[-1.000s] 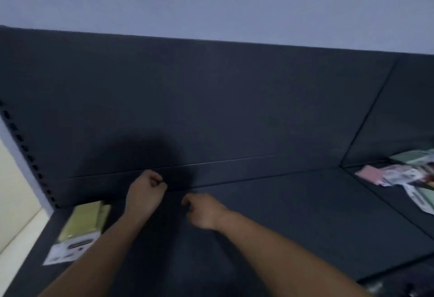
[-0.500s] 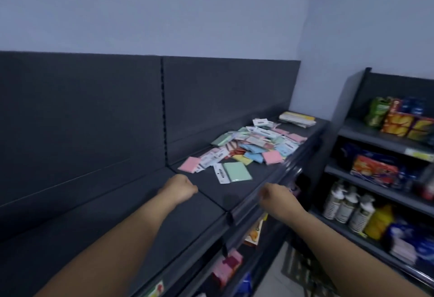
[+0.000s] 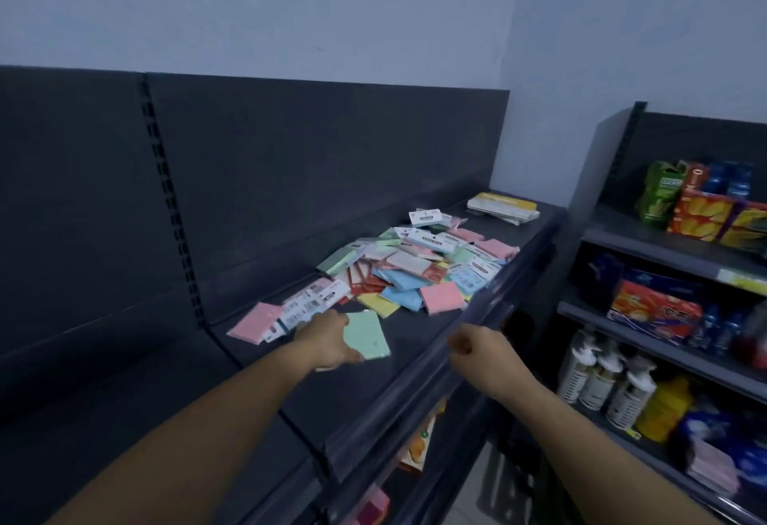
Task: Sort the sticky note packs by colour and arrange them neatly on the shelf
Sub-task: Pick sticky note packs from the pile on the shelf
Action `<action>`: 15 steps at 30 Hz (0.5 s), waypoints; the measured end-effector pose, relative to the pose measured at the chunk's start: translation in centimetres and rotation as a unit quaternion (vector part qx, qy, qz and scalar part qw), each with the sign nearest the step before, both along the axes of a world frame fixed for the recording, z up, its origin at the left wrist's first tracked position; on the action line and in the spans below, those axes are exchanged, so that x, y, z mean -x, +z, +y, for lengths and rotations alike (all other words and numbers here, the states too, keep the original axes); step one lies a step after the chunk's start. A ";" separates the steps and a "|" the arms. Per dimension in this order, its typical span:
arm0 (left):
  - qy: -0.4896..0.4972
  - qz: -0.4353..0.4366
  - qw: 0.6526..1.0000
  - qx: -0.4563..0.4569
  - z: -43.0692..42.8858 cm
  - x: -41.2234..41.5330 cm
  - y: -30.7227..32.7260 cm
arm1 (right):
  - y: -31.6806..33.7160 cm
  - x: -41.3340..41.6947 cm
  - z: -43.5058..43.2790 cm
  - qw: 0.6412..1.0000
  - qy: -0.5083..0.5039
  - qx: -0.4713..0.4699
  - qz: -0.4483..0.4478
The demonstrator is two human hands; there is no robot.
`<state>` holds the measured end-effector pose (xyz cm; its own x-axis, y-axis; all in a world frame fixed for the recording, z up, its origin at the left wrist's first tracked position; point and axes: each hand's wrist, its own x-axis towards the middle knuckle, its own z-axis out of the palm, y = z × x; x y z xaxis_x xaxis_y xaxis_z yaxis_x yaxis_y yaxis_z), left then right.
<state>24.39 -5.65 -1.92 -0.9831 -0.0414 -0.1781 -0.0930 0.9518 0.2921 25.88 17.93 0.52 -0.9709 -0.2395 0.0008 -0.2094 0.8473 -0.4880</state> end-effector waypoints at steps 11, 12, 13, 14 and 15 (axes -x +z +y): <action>-0.073 -0.083 0.994 0.016 -2.3 8.1 -2.2 | 0.0 17.1 -9.8 0.997 0.039 0.069 0.025; -0.070 -0.089 0.993 0.017 -2.3 8.3 -2.1 | 0.0 17.9 -10.7 0.996 0.042 0.070 0.033; -0.067 -0.098 0.993 0.023 -2.2 8.5 -2.0 | 0.0 18.7 -11.6 0.996 0.045 0.068 0.039; -0.061 -0.106 0.992 0.031 -2.0 8.6 -1.8 | 0.1 19.5 -12.6 0.996 0.048 0.060 0.047; -0.053 -0.105 0.992 0.037 -1.9 8.8 -1.6 | 0.1 20.3 -13.6 0.996 0.053 0.045 0.059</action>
